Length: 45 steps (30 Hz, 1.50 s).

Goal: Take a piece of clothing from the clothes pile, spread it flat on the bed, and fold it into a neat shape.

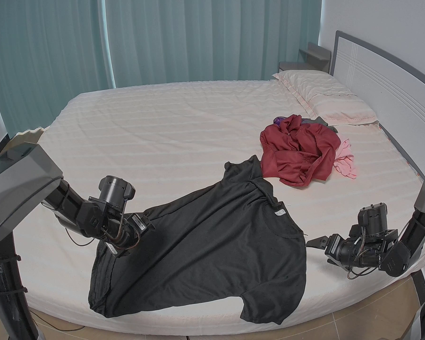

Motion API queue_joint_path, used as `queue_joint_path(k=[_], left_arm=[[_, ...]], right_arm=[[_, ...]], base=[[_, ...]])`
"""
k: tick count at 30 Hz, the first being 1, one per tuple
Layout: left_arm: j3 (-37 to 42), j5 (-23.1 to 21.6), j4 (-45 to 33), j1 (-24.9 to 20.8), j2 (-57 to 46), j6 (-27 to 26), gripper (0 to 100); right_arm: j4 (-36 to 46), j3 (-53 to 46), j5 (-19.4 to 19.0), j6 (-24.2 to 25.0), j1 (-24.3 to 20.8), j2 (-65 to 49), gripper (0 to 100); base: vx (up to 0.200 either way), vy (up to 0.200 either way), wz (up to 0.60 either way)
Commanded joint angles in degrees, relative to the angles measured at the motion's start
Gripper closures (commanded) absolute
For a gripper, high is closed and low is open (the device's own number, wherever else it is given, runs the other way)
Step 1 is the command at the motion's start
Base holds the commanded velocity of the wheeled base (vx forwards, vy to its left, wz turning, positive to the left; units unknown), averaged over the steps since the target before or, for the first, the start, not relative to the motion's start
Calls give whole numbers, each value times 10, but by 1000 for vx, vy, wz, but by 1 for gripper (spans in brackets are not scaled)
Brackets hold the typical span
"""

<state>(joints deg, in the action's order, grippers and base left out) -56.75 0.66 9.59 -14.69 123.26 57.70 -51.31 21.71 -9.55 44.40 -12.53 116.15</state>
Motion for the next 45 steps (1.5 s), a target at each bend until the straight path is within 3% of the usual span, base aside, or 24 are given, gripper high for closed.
queue_joint_path(k=[1,8,12,18,23,28,32,39,45], left_arm=[[-31,22,2,-5,64,2,0],[-100,44,6,4,106,2,0],[-192,82,7,30,159,0,0],[-372,111,32,106,206,25,0],[-426,128,78,191,203,34,0],[-422,84,74,251,166,34,0],[-393,42,46,266,142,30,0],[-291,-93,34,254,94,-1,0],[-255,-99,34,221,96,-67,0]], right_arm=[[0,0,0,0,0,0,0],[0,0,0,0,0,0,0],[0,0,1,0,0,0,0],[0,0,1,1,0,1,0],[0,0,1,1,1,2,0],[0,0,1,1,0,3,0],[0,-1,1,2,0,3,0],[0,-3,1,2,0,4,0],[0,-3,1,2,-1,4,0]], base=[[0,0,0],[0,0,0],[0,0,0],[0,0,0],[0,0,0],[0,0,0],[0,0,0],[0,0,0],[0,0,0]])
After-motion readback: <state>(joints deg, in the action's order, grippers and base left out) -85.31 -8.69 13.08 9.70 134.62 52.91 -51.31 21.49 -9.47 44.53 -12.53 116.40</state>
